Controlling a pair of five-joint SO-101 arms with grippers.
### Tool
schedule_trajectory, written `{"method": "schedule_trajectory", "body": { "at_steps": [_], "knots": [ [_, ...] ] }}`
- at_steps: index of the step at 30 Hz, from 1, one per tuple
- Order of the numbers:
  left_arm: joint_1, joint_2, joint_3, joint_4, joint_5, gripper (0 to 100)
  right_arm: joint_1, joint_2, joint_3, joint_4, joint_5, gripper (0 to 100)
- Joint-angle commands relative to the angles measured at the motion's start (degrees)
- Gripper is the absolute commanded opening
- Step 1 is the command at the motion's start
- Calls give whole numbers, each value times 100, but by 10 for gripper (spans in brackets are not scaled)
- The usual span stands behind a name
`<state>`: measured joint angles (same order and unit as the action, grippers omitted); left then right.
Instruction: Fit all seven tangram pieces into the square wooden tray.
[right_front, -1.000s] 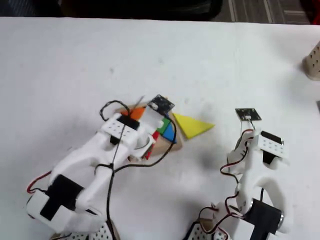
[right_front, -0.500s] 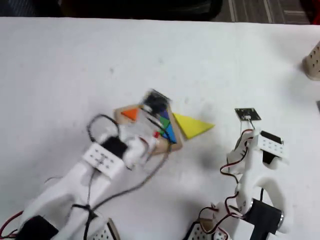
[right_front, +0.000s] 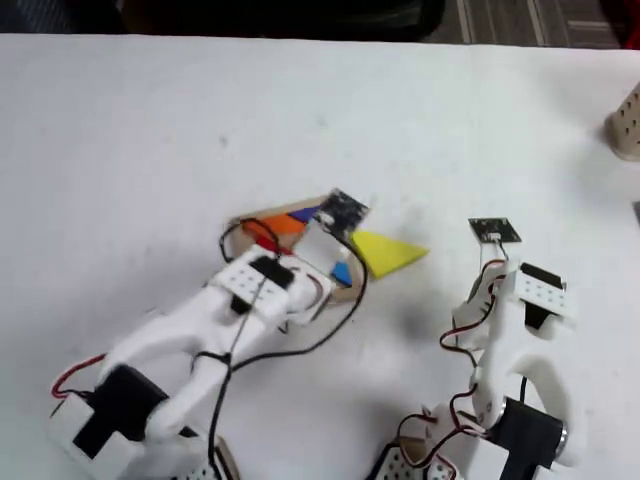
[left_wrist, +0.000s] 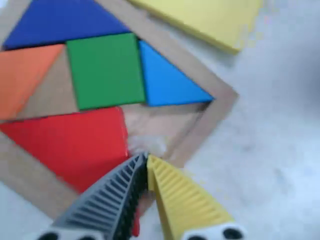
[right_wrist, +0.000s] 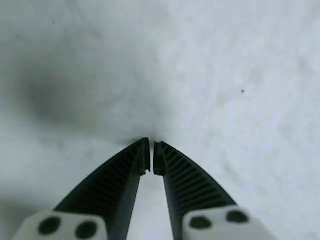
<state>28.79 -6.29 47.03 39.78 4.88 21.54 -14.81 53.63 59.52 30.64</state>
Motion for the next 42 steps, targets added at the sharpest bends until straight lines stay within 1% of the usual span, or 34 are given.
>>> {"method": "schedule_trajectory", "body": {
  "at_steps": [1,5,8,19,22,24,26,28,30,32,36,42],
  "knots": [
    [-453,13,-325,97,79,22,-66,-215,-18,-57,70,18],
    [-813,48,-316,114,79,22,-66,-215,-18,-57,70,18],
    [-954,57,-316,114,97,22,-66,-215,-18,-57,70,18],
    [-963,-4,-325,123,105,22,-66,-215,-18,-57,70,18],
    [-980,-382,-308,281,79,22,-66,-215,-18,-57,70,18],
    [-1262,-910,-308,519,70,22,-66,-215,-18,-57,70,18],
    [-1754,-1499,-149,536,97,22,-66,-215,-18,-57,70,18],
    [-2281,-1974,141,246,105,22,-66,-215,-18,-57,70,18],
    [-2651,-2229,431,-123,114,22,-66,-215,-18,-57,70,18],
    [-2879,-2237,519,-299,114,22,-66,-215,-18,-57,70,18],
    [-3152,-2018,325,-290,114,23,-66,-215,-18,-57,70,18],
    [-3565,-1235,-176,-325,123,23,-57,-215,-18,-57,62,18]
  ]
}}
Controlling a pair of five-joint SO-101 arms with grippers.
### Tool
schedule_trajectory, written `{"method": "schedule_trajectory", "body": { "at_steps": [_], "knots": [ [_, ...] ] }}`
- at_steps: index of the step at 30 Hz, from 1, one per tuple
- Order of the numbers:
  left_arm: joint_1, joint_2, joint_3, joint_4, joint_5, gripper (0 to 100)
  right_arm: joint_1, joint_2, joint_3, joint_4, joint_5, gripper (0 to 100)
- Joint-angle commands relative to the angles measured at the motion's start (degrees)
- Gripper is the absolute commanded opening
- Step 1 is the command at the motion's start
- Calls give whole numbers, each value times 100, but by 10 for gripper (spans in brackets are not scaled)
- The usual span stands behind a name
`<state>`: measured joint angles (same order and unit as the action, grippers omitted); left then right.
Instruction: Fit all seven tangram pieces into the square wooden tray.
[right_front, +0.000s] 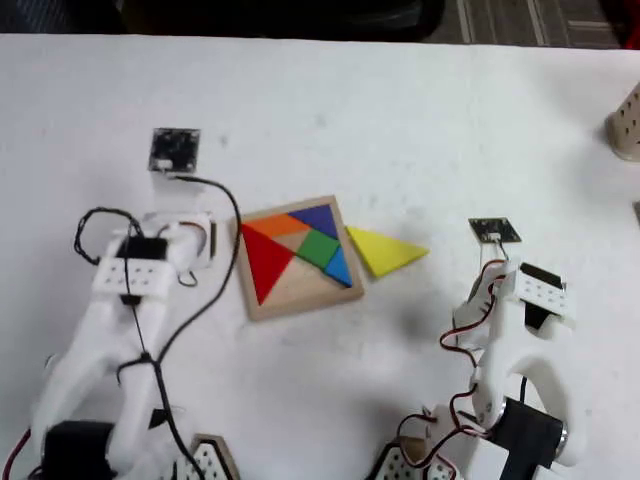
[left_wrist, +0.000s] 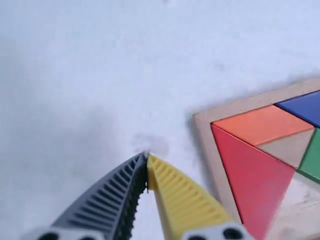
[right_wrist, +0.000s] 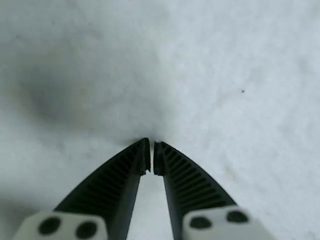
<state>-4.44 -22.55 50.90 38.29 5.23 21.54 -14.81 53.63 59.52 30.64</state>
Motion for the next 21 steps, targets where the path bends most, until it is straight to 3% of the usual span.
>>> {"method": "schedule_trajectory", "body": {
  "at_steps": [1,7,13,21],
  "knots": [
    [-242,541,-642,-176,88,23,-57,-215,-18,-57,53,18],
    [-251,1103,-949,-176,79,23,-295,-215,-53,-66,18,18],
    [-532,1516,-1055,-554,70,24,-1833,-224,-404,-22,70,22],
    [-629,1613,-1055,-677,70,24,-3064,-215,-1697,787,70,325]
  ]
}}
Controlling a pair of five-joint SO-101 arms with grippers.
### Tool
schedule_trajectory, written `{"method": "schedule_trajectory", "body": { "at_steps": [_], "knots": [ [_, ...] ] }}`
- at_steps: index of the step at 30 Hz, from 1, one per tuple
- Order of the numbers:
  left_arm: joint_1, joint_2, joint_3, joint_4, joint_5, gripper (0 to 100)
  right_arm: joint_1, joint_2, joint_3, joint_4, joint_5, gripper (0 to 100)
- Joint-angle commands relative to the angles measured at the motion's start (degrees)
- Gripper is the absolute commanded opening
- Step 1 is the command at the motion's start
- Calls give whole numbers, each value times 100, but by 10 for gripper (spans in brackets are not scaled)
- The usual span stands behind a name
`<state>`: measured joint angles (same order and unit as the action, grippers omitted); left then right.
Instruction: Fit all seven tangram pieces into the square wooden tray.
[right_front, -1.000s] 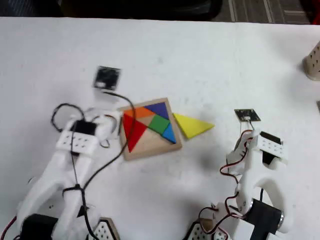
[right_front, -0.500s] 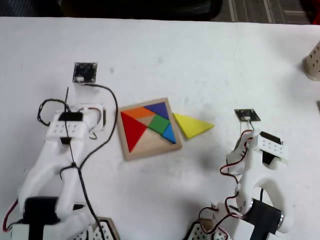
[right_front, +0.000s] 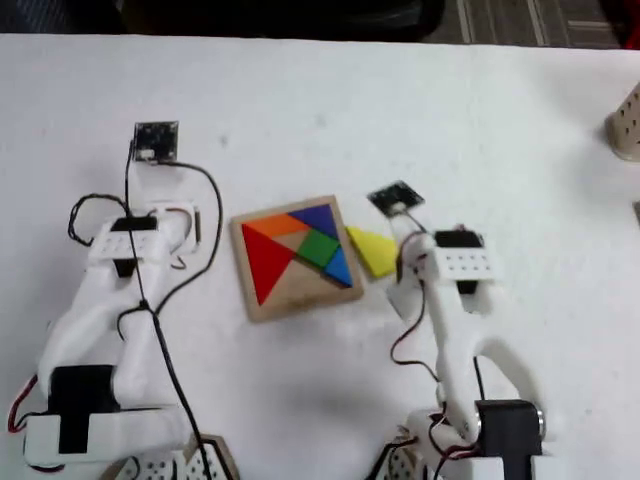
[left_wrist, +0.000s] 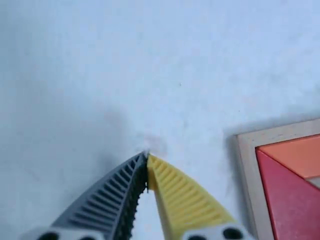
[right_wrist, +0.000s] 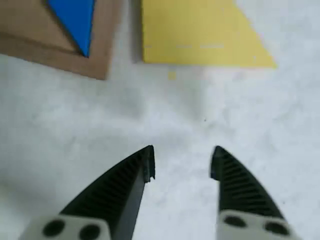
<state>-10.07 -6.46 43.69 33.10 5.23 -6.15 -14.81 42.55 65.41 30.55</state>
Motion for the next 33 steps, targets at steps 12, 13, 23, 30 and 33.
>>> {"method": "schedule_trajectory", "body": {
  "at_steps": [12,13,23,30,33],
  "knots": [
    [-66,31,-334,-158,44,24,-857,1411,-1609,154,3235,358],
    [-57,31,-334,-158,44,24,-857,1666,-1776,154,3253,358],
    [-48,31,-308,-308,44,24,-796,3503,-3191,277,2980,310],
    [-48,31,-308,-308,44,24,-655,3538,-3235,251,2927,306],
    [-48,31,-308,-308,44,24,-611,3538,-3235,251,2919,249]
  ]
}}
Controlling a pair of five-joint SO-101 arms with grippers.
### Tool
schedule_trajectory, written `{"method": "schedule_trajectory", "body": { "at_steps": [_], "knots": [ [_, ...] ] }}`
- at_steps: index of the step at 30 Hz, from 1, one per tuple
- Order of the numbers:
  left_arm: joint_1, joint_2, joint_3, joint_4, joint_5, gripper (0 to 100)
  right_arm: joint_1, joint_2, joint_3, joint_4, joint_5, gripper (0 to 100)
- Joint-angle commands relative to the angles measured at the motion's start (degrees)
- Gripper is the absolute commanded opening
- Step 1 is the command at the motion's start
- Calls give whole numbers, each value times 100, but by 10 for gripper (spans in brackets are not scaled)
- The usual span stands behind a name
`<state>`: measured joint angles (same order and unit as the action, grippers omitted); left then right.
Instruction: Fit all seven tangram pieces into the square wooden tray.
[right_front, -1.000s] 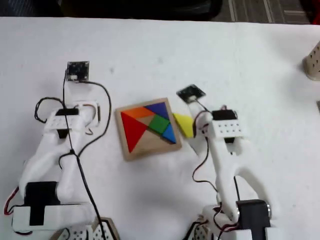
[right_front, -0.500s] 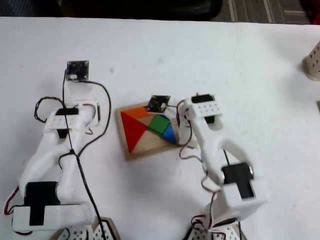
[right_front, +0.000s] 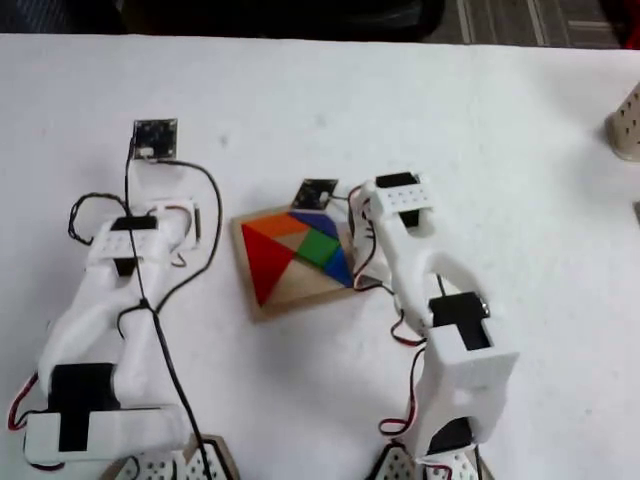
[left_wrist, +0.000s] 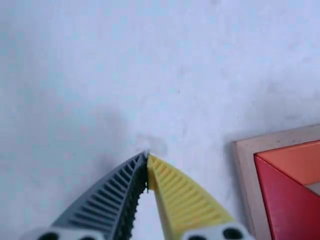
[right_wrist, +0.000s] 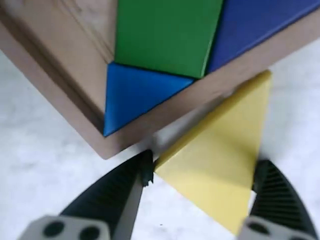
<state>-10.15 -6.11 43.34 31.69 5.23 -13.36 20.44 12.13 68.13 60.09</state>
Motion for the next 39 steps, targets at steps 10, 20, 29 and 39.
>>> {"method": "schedule_trajectory", "body": {
  "at_steps": [10,20,29,39],
  "knots": [
    [-40,-4,-273,-167,44,24,207,13,-202,-4,-431,191],
    [-48,-4,-273,-176,44,24,295,-180,-932,998,-2101,191],
    [-57,-4,-273,-176,44,24,-31,-145,-2040,2281,-4369,193],
    [-75,-4,-281,-149,44,24,-1077,-136,-2787,2378,-6769,194]
  ]
}}
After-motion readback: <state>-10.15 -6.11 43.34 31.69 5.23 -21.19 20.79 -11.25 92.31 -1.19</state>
